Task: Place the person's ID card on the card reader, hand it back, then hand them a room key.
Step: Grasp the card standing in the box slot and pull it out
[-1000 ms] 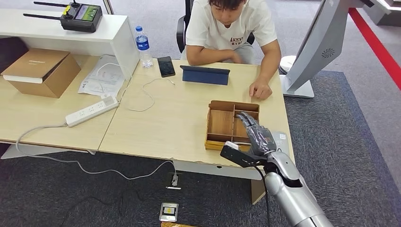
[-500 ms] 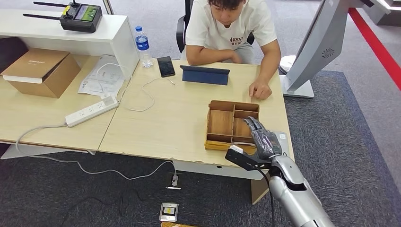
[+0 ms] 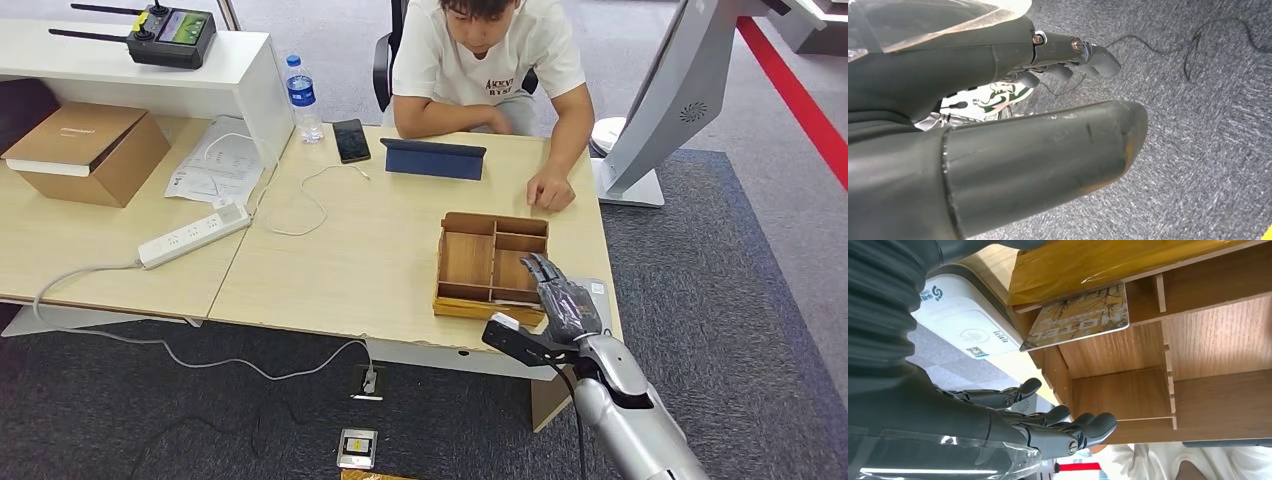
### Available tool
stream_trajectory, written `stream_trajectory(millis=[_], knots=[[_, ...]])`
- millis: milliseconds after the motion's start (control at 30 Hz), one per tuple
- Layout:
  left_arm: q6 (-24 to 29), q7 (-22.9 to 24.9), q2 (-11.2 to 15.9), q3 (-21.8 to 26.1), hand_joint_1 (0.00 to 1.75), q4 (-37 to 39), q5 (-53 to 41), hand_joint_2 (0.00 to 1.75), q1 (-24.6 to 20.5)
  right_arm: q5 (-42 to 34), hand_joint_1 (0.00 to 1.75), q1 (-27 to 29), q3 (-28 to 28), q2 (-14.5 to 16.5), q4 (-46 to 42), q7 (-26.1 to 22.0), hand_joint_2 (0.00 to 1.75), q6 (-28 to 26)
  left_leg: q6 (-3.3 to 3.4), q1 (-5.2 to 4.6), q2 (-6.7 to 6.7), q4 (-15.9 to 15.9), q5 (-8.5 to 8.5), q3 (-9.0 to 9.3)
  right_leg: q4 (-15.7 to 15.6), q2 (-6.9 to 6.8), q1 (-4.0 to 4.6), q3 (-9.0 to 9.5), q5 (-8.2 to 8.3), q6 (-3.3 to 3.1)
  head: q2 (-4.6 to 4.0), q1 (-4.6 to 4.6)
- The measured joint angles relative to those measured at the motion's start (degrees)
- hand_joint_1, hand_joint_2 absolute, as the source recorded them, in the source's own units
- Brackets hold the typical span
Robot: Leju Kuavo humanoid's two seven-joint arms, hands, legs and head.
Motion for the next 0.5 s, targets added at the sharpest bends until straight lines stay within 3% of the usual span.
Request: stream_trajectory(millis=[500], knots=[[0.03,-0.02,-0.01,-0.56,0.00,0.00,-0.16,0.00,0.00,0.13,0.00,-0.13,0.01,0.94,-0.67,0.25,1.75,0.94,0.00,0.00,0.00,0.00,0.00,0.00,0.00,0.00,0.00,0.01,0.00,0.00,0.00,0.00]])
